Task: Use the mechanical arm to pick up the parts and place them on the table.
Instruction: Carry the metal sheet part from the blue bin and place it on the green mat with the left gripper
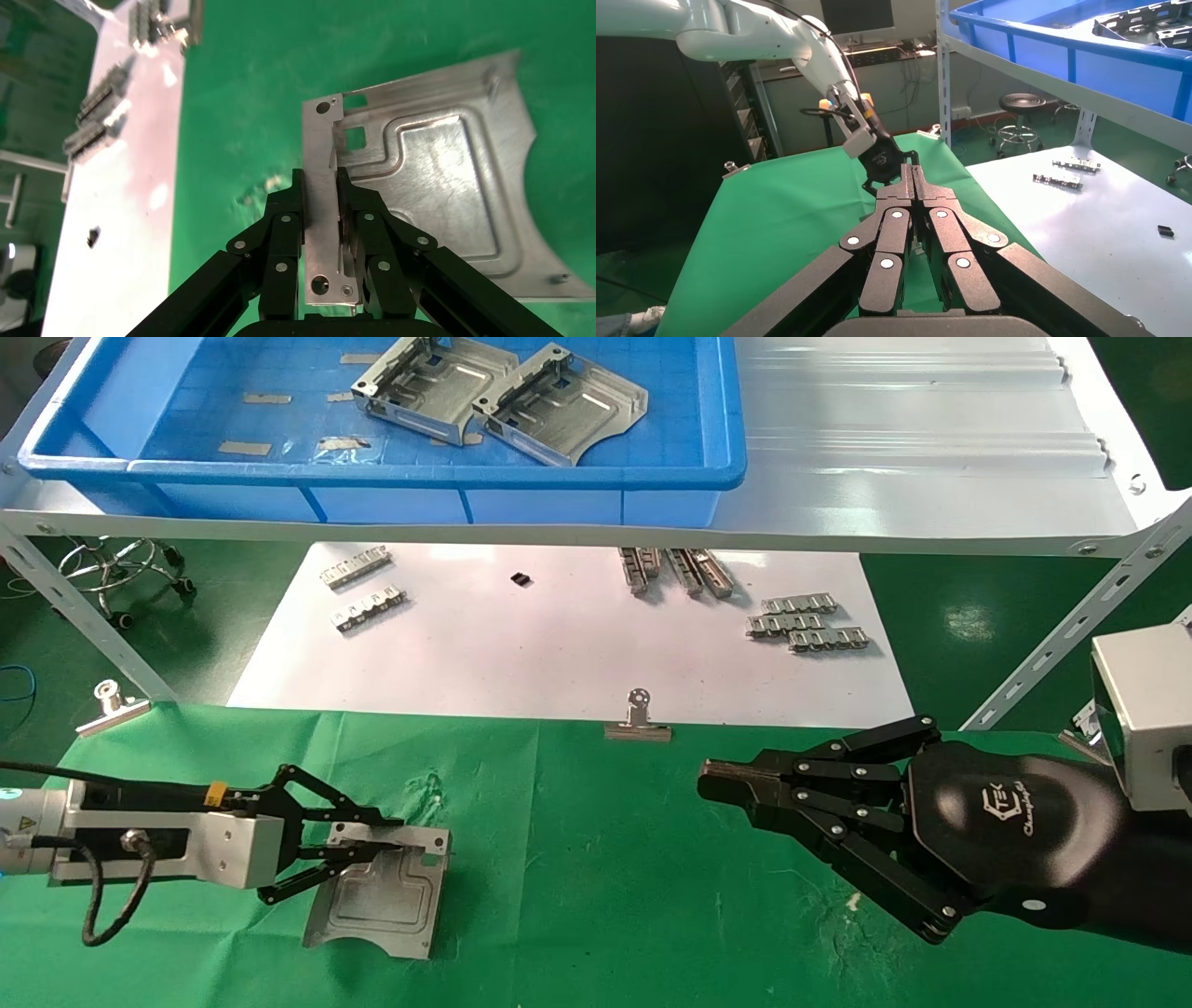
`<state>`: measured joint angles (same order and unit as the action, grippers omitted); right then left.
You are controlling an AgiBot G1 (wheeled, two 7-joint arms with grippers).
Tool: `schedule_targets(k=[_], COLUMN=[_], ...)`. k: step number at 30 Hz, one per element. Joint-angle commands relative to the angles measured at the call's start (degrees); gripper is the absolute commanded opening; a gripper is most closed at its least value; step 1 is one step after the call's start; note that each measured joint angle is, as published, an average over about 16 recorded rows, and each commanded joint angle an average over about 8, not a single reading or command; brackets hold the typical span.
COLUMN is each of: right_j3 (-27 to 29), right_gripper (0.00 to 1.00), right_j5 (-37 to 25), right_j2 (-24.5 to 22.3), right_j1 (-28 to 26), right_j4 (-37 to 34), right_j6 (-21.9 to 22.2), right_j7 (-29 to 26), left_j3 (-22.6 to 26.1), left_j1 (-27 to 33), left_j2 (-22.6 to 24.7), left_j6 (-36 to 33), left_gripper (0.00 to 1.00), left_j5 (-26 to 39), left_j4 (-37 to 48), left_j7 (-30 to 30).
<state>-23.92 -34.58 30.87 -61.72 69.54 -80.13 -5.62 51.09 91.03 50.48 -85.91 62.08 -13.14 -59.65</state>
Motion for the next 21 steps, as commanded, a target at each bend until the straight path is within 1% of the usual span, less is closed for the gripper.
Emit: schedule_targets(k=[1,5,6,7,9,16,21], right_j3=[0.00,0.00,0.00,0.00,0.00,0.00,0.00], right_gripper=[0.00,0.00,0.00,0.00,0.00,0.00,0.00], right_j5=[0.00,0.00,0.00,0.00,0.00,0.00,0.00], right_j2=[0.00,0.00,0.00,0.00,0.00,0.00,0.00], right_j1=[0.00,0.00,0.00,0.00,0.00,0.00,0.00], right_j4=[0.00,0.00,0.00,0.00,0.00,0.00,0.00], right_j6=[0.00,0.00,0.00,0.00,0.00,0.00,0.00], right_j7=[0.00,0.00,0.00,0.00,0.00,0.00,0.00], left_j3=[0.08,0.03,0.02,-0.01,-0.04,-0.18,-0.59], left_j1=[0.21,0.51,0.59,0.66,0.82,1.23,2.00], left_j2=[0.71,1.69,1.89,2.08,2.43,3.02,2.81], left_j6=[0.79,1.64,1.85,2.04,2.42,2.65,0.41], left_gripper=[0.35,0.85,0.93,0.97,1.00,1.00,1.00], left_j5=[0.32,0.39,0.39,0.38,0.38,0.22,-0.43], left_j4=[1.79,4.24,4.79,5.30,6.25,8.58,9.84], left_j7=[-1.67,-3.55,-3.89,-4.14,-4.62,-5.82,-4.70])
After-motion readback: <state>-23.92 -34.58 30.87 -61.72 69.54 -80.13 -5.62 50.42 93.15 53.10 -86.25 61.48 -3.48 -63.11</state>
